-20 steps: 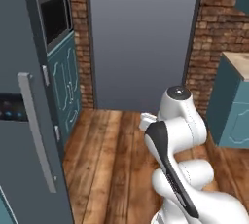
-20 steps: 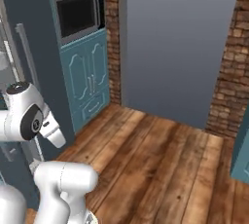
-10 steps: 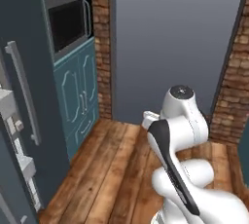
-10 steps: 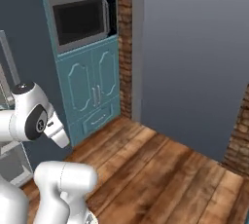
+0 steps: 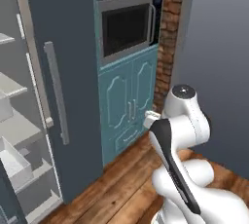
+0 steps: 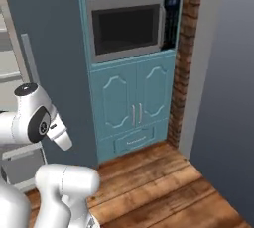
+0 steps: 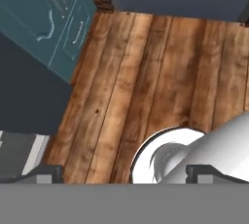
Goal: Take the mango, lemon, and mushroom from the freezer and place them in the bowl on the counter.
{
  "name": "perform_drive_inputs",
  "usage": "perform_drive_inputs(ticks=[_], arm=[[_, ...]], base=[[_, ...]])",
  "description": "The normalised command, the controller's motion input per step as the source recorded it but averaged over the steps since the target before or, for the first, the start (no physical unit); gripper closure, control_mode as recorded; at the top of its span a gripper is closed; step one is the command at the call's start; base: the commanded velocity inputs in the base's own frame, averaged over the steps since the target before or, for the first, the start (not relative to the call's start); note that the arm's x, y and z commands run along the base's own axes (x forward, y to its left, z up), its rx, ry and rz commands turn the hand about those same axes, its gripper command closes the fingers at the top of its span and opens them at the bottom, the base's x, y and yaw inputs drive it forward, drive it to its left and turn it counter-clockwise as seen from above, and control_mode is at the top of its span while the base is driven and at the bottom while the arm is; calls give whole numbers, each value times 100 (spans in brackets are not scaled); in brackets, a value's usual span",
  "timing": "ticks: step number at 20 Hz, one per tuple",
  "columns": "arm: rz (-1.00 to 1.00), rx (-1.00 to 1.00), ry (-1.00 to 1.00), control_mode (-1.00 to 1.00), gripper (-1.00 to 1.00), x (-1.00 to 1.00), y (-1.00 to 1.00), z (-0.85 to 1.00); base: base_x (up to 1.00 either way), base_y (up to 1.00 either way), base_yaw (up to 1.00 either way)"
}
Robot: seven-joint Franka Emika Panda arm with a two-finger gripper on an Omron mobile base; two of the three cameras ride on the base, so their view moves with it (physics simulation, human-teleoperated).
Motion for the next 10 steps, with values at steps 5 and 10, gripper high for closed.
perform_drive_inputs(ticks=[5,10], arm=[[0,0,0,100,-100,0,0,0],[0,0,0,100,-100,0,0,0]], base=[[79,-10,79],[64,0,77]])
